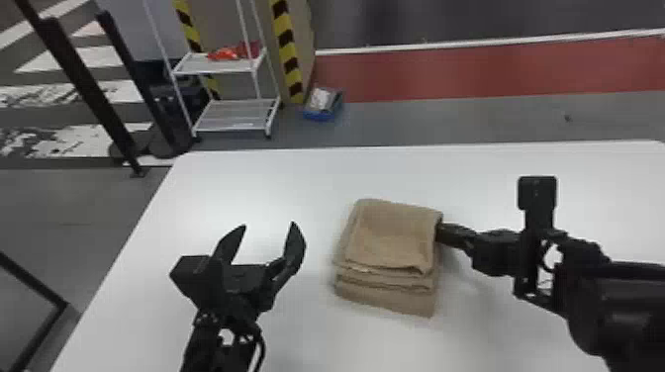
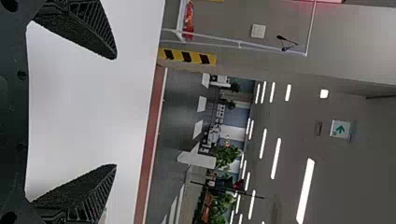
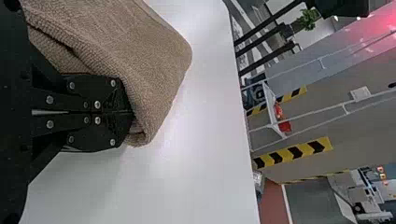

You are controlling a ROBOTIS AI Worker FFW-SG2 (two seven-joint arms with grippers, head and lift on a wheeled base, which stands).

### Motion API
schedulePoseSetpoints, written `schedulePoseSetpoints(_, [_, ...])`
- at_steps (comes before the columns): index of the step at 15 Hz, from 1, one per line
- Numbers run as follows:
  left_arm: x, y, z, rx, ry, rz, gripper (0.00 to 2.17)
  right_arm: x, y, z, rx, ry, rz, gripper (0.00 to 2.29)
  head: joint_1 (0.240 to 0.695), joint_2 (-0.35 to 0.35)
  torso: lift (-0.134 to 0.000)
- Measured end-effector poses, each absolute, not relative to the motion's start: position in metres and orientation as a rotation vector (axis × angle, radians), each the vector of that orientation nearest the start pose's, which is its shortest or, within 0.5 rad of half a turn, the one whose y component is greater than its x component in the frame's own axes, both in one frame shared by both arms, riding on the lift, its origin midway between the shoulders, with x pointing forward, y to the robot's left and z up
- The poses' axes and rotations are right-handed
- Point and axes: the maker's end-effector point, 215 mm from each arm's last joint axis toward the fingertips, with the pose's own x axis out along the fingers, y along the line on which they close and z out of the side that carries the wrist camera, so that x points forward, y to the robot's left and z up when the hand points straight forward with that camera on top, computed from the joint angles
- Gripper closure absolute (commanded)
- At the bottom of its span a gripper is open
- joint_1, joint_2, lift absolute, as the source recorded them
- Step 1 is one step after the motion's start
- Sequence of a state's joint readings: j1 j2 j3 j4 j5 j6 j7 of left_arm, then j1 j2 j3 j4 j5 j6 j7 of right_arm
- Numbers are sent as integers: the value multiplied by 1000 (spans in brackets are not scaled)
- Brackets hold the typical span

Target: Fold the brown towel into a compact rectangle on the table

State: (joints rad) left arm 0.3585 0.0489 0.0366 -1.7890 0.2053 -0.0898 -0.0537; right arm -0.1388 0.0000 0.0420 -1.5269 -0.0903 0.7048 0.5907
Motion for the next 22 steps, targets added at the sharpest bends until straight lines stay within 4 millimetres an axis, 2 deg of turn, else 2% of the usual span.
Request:
schedulePoseSetpoints(2, [483, 251, -384, -148, 44, -14, 39, 560, -67, -448, 233, 553, 657, 2020, 695, 193, -126])
schedulePoseSetpoints(4, [483, 252, -385, -148, 44, -13, 39, 566, -73, -441, 246, 503, 652, 2020, 695, 191, -126])
schedulePoseSetpoints(6, [482, 254, -385, -147, 45, -10, 39, 561, -99, -434, 283, 433, 609, 1990, 695, 167, -126])
schedulePoseSetpoints(7, [482, 254, -384, -147, 44, -10, 39, 554, -120, -425, 284, 378, 566, 1848, 695, 151, -126])
schedulePoseSetpoints(8, [482, 254, -384, -148, 42, -10, 39, 544, -144, -413, 266, 314, 511, 1690, 695, 135, -126])
schedulePoseSetpoints(9, [482, 254, -383, -147, 41, -10, 39, 533, -164, -403, 242, 257, 459, 1291, 695, 114, -126])
schedulePoseSetpoints(11, [482, 253, -381, -147, 38, -11, 39, 506, -202, -383, 191, 153, 361, 154, 695, 60, -126])
schedulePoseSetpoints(12, [482, 252, -381, -147, 38, -11, 39, 491, -218, -374, 165, 106, 305, 2, 695, 47, -126])
schedulePoseSetpoints(14, [482, 250, -381, -146, 43, -15, 39, 468, -242, -367, 126, 71, 165, 2, 695, 19, -126])
schedulePoseSetpoints(15, [481, 249, -382, -144, 52, -17, 39, 458, -244, -368, 98, 77, 93, 16, 695, 8, -126])
schedulePoseSetpoints(16, [478, 251, -383, -141, 60, -14, 39, 448, -236, -367, 64, 87, 48, 19, 695, 13, -126])
schedulePoseSetpoints(20, [457, 270, -369, -124, 47, 14, 39, 420, -172, -356, -24, 99, 76, 36, 695, 104, -126])
schedulePoseSetpoints(22, [444, 279, -361, -114, 34, 31, 39, 413, -162, -350, -18, 88, 91, 36, 695, 150, -126])
